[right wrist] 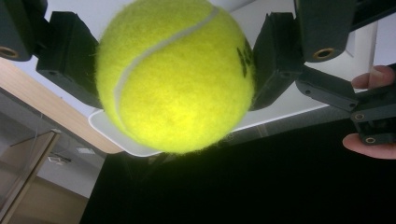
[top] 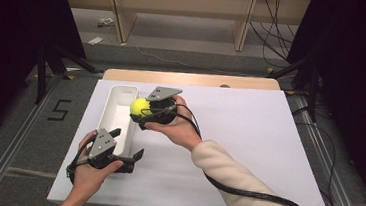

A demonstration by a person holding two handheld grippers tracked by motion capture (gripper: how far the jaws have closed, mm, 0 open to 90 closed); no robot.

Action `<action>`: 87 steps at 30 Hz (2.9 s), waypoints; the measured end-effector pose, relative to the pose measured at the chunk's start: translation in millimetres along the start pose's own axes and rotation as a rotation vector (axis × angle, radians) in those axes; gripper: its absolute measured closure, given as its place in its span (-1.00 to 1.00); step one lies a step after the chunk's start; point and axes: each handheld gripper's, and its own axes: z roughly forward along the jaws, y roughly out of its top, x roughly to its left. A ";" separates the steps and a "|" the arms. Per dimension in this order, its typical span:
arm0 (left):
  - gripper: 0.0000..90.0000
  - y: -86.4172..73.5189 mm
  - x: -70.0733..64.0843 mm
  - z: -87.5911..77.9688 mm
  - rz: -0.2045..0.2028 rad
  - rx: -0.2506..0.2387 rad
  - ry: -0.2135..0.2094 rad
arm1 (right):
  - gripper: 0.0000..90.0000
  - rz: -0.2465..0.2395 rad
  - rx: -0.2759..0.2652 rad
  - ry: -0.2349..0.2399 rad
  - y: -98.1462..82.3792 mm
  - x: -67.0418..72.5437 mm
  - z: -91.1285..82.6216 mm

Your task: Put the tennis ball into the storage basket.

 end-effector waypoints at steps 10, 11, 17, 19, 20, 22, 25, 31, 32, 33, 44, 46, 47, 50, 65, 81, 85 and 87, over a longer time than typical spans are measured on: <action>-1.00 -0.1 -0.1 0.1 -0.003 -0.001 0.001 | -0.42 -0.004 -0.002 0.004 4.8 1.2 3.4; -1.00 -0.1 0.0 0.1 -0.003 -0.001 0.000 | -0.42 -0.001 -0.002 0.004 5.1 1.4 3.5; -1.00 0.1 -0.1 0.1 0.002 -0.001 0.000 | -0.42 -0.003 -0.002 0.004 7.3 1.8 5.3; -1.00 0.0 -0.1 0.1 0.002 -0.001 -0.001 | -0.42 -0.005 -0.004 0.004 8.2 2.2 5.9; -1.00 0.1 -0.1 0.0 0.002 -0.001 -0.001 | -0.42 -0.003 -0.004 0.005 8.6 2.5 6.2; -1.00 0.1 0.0 0.0 0.002 -0.001 0.000 | -0.42 -0.008 -0.002 0.006 9.7 2.0 6.5; -1.00 0.1 -0.2 0.1 0.002 -0.001 -0.001 | -0.42 -0.004 -0.006 0.005 10.9 2.1 7.3; -1.00 0.1 -0.2 0.1 0.002 -0.001 -0.001 | -0.42 -0.006 -0.006 0.007 12.5 2.3 9.2; -1.00 0.1 -0.2 0.1 0.002 -0.001 -0.001 | -0.42 -0.005 -0.006 0.007 12.8 2.3 9.4; -1.00 0.1 -0.2 0.1 0.002 -0.001 -0.001 | -0.42 -0.003 -0.006 0.007 12.9 2.5 9.7; -1.00 0.1 -0.3 0.0 0.004 0.001 0.000 | -0.42 -0.003 -0.005 0.009 14.4 3.4 13.0; -1.00 0.1 -0.2 0.0 0.004 -0.001 -0.001 | -0.42 -0.001 -0.006 0.011 14.9 3.4 13.4; -1.00 0.0 -0.2 0.0 0.003 -0.001 -0.001 | -0.42 -0.003 -0.007 0.010 15.1 3.3 13.8; -1.00 0.0 -0.1 0.1 0.002 -0.001 0.000 | -0.42 -0.003 -0.004 0.010 15.5 2.9 14.2; -1.00 0.1 0.0 -0.1 0.002 -0.002 0.000 | -0.42 -0.007 -0.006 0.011 20.5 3.5 18.6; -1.00 0.1 0.0 -0.1 0.001 -0.004 0.002 | -0.42 0.003 -0.005 0.005 22.3 1.5 22.1; -1.00 -0.1 0.1 -0.1 0.000 -0.004 0.001 | -0.42 0.003 -0.006 0.007 24.4 1.3 23.1; -1.00 0.2 0.3 -0.3 -0.001 -0.006 0.002 | -0.42 0.008 -0.007 0.004 24.7 1.2 24.5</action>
